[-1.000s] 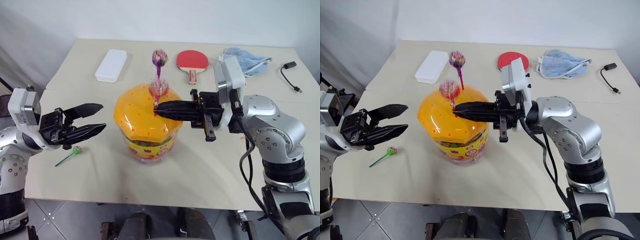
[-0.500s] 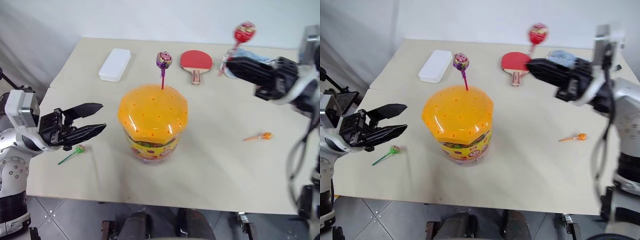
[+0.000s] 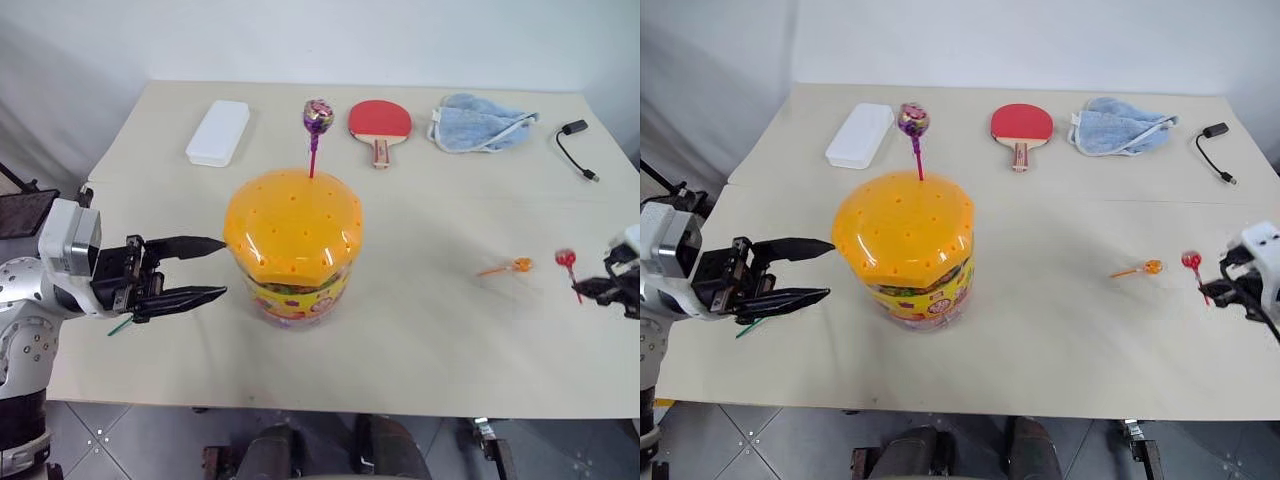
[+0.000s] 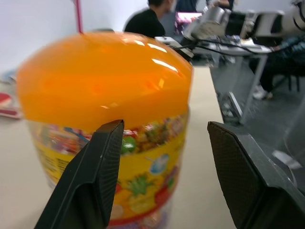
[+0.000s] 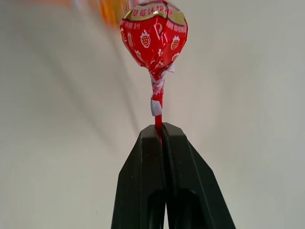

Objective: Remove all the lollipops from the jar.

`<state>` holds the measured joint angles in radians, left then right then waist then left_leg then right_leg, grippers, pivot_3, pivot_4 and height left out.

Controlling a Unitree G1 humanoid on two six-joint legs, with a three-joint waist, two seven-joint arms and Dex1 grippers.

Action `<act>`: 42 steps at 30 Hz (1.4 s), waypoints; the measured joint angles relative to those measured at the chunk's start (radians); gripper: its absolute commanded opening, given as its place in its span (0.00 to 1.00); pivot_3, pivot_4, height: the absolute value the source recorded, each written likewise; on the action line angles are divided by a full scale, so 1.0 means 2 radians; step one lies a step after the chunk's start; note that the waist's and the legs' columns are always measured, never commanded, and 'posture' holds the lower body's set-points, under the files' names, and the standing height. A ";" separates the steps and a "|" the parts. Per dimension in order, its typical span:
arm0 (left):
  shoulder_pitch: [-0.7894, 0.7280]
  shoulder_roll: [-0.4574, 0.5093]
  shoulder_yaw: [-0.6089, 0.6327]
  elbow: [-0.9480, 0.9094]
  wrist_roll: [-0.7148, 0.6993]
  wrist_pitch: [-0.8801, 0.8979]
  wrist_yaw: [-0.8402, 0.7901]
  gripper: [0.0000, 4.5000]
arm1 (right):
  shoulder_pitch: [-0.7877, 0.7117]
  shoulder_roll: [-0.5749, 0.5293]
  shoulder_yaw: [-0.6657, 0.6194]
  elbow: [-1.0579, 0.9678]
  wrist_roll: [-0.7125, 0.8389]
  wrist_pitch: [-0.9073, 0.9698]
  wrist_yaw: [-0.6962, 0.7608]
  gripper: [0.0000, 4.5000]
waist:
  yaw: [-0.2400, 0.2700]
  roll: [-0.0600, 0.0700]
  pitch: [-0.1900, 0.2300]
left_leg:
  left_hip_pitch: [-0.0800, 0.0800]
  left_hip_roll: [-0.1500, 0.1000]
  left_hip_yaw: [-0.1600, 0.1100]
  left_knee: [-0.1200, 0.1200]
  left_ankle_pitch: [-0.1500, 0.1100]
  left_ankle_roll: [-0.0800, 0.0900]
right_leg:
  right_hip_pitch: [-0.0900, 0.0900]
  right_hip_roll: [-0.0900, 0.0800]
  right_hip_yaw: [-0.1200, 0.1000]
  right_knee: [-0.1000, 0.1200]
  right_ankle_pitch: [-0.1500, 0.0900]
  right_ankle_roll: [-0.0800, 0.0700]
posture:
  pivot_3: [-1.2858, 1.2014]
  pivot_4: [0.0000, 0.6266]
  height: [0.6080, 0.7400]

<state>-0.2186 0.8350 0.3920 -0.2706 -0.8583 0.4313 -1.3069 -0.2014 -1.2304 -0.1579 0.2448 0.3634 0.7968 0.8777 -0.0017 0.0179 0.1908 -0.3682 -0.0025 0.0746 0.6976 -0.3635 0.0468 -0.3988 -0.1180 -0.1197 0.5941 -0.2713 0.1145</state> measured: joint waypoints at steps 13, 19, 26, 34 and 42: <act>0.029 0.008 0.047 -0.001 -0.014 0.007 0.020 0.66 | -0.002 0.040 -0.033 0.069 -0.019 -0.143 0.060 0.81 | 0.000 0.000 0.000 | 0.000 0.000 0.000 0.000 0.000 0.000 | 0.000 0.001 0.000 0.000 0.000 0.000 | 0.52 0.24 1.00; 0.030 0.000 0.078 0.012 -0.041 0.018 0.043 0.66 | -0.058 0.051 -0.096 0.057 0.053 -0.247 0.191 1.00 | -0.001 0.001 0.001 | 0.000 0.000 0.000 0.000 0.000 0.000 | 0.000 0.001 0.001 0.000 0.000 0.000 | 0.52 0.24 1.00; 0.039 -0.023 0.101 0.046 -0.047 0.018 0.067 0.66 | -0.235 0.171 -0.039 -0.118 0.200 -0.097 0.164 1.00 | -0.005 0.001 0.001 | 0.000 0.002 -0.001 0.001 -0.001 -0.002 | -0.001 0.000 0.001 0.001 0.000 -0.001 | 0.52 0.24 1.00; 0.046 -0.035 0.114 0.045 -0.054 0.018 0.081 0.66 | -0.333 0.312 0.027 -0.162 0.237 -0.069 0.116 1.00 | 0.003 0.001 0.000 | -0.004 -0.002 -0.001 0.001 0.000 0.000 | -0.006 0.000 0.001 0.004 0.000 -0.001 | 0.52 0.24 1.00; 0.049 -0.038 0.108 0.034 -0.058 0.018 0.087 0.66 | -0.388 0.394 0.099 -0.161 0.210 -0.052 0.069 0.96 | -0.003 -0.001 0.000 | -0.003 0.000 0.001 0.001 0.000 -0.001 | -0.006 0.001 0.001 0.006 0.000 -0.001 | 0.52 0.24 1.00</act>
<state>-0.1198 0.7581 0.6085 -0.2034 -0.9745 0.4676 -1.1337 -0.9774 -0.4429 0.0398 -0.0764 0.7840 0.6921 1.0165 -0.0080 0.0162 0.1913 -0.3737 -0.0034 0.0757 0.6993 -0.3631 0.0458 -0.4106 -0.1164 -0.1183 0.6057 -0.2707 0.1116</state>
